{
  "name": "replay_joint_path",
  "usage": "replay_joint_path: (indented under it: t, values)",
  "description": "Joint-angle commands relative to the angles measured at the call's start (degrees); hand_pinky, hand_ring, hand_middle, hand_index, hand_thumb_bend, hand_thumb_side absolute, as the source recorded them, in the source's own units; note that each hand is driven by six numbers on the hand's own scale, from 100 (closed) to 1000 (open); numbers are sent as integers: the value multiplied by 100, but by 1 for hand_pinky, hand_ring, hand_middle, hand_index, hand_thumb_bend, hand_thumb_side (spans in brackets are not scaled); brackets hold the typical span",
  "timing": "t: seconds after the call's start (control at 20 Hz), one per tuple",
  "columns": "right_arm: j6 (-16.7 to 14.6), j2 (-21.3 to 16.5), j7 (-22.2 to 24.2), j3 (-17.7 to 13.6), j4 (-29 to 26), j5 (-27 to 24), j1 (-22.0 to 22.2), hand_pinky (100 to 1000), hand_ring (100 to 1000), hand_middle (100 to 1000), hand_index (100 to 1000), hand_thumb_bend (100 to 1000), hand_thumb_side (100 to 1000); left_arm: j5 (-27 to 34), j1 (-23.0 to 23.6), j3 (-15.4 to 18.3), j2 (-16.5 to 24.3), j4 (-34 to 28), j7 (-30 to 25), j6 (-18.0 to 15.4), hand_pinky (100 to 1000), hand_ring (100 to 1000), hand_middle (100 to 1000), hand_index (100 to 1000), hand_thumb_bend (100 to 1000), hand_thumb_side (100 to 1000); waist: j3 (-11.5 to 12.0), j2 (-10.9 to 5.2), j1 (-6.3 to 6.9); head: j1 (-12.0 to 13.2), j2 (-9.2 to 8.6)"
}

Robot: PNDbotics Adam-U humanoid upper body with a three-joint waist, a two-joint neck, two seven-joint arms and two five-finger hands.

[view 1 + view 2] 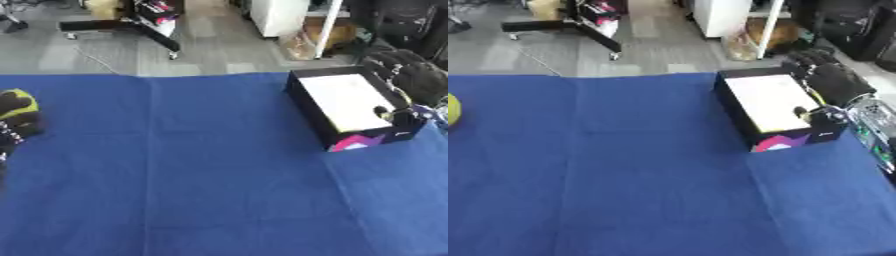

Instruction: Pick up the objects with one hand, pass them to the other hand, and then place them into the box on the other side of the table.

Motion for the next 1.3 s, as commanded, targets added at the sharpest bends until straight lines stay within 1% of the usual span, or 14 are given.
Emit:
replay_joint_path:
  t: [0.05, 0.25, 0.3, 0.35, 0.4, 0.65, 0.75, 0.8, 0.95, 1.05, 1.15, 1.3]
  values:
    - [26, -335, -73, -174, -717, -54, 120, 1000, 1000, 1000, 1000, 381, 100, -28, -41, 78, 106, -86, 41, 1, 752, 750, 748, 835, 529, 726, -29, -88, 17, 53, -57]
    - [165, -281, -60, -340, -2152, -26, 584, 1000, 1000, 1000, 1000, 364, 100, -84, -30, 131, 203, -57, 95, 33, 751, 749, 747, 834, 527, 724, -74, -80, 33, 184, -58]
    - [194, -237, -57, -372, -2588, 4, 728, 1000, 1000, 1000, 1000, 363, 100, -111, -35, 149, 247, -51, 109, 50, 751, 749, 747, 834, 527, 724, -88, -78, 38, 241, -56]
    - [219, -205, -53, -393, -2855, 32, 828, 1000, 1000, 1000, 1000, 361, 100, -166, -40, 165, 284, -51, 120, 64, 751, 748, 747, 834, 527, 724, -92, -77, 43, 280, -55]
    - [150, -150, -168, -393, -2986, 59, 888, 1000, 1000, 1000, 1000, 357, 100, -216, -48, 185, 344, -37, 135, 99, 750, 748, 746, 834, 526, 724, -105, -79, 55, 368, -55]
    - [-473, 270, -1127, -317, -3108, 241, 1064, 1000, 1000, 1000, 1000, 332, 100, -588, -133, 367, 790, 44, 226, 396, 750, 746, 746, 836, 523, 722, -185, -101, 135, 976, -14]
    - [-570, 482, -1314, -271, -3111, 324, 1102, 1000, 1000, 1000, 1000, 368, 100, -849, -172, 443, 997, 93, 241, 564, 752, 746, 746, 838, 519, 719, -211, -108, 176, 1189, 9]
    - [-578, 605, -1371, -238, -3112, 365, 1116, 1000, 1000, 1000, 1000, 352, 100, -1007, -198, 480, 1118, 124, 237, 660, 754, 746, 747, 839, 519, 718, -223, -110, 199, 1296, 26]
    - [-589, 957, -1487, -130, -3112, 448, 1151, 1000, 1000, 1000, 1000, 348, 100, -1507, -285, 558, 1466, 220, 167, 940, 763, 748, 748, 846, 512, 709, -252, -114, 255, 1544, 65]
    - [-616, 1198, -1527, -45, -3112, 483, 1183, 1000, 1000, 1000, 1000, 341, 100, -1952, -371, 592, 1758, 330, 60, 1175, 771, 749, 750, 852, 509, 697, -279, -114, 292, 1706, 95]
    - [-619, 1430, -1524, 25, -3112, 488, 1220, 995, 1000, 1000, 1000, 331, 100, -2452, -469, 589, 2030, 472, -96, 1421, 783, 752, 752, 861, 507, 684, -307, -116, 322, 1842, 125]
    - [-616, 1746, -1440, 123, -3112, 464, 1268, 990, 1000, 1000, 1000, 321, 100, -3316, -639, 524, 2397, 749, -519, 1749, 799, 754, 756, 872, 497, 646, -347, -123, 357, 2018, 138]
